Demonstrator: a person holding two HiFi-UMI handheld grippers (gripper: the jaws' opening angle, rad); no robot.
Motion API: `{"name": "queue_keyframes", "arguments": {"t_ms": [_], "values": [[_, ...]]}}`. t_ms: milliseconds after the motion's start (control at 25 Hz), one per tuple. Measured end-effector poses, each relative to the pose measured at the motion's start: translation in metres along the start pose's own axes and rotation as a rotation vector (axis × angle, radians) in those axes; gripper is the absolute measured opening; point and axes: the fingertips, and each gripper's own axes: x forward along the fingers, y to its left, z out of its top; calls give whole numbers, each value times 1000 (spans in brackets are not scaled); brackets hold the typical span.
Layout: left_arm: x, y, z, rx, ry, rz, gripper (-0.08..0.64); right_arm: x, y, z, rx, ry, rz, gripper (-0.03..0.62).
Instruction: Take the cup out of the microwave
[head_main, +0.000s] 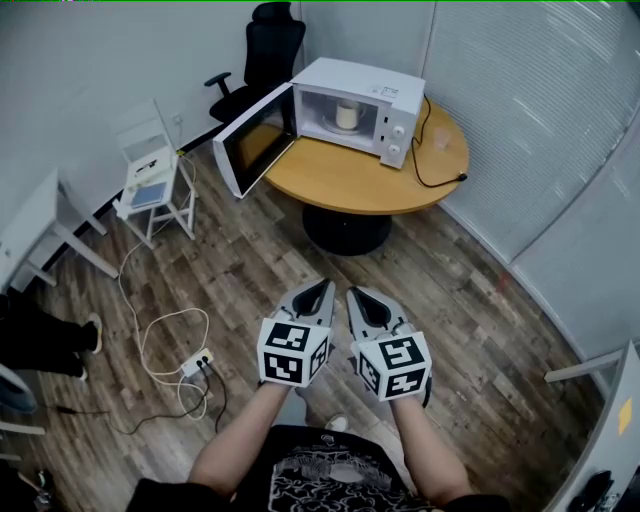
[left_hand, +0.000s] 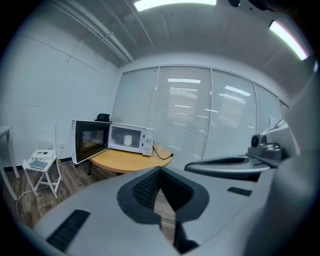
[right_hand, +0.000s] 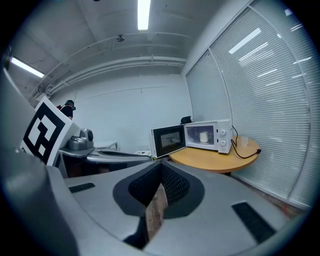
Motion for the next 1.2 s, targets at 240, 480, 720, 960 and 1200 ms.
{"name": "queue_keyframes", "arguments": {"t_ms": [240, 480, 720, 960, 1200], "values": [[26, 49, 20, -13, 7, -39, 8, 56, 0, 19, -5, 14, -35, 15], [45, 98, 47, -3, 8, -91, 8, 109, 3, 47, -9, 4, -95, 15], [58, 141, 66, -2, 4, -133, 9, 153, 11, 66, -15, 3, -142, 15], [74, 179, 85, 7, -2, -155, 8, 189, 10, 84, -16, -6, -191, 15], [95, 196, 93, -3, 3, -178, 8, 212, 3, 91, -18, -8, -220, 15]]}}
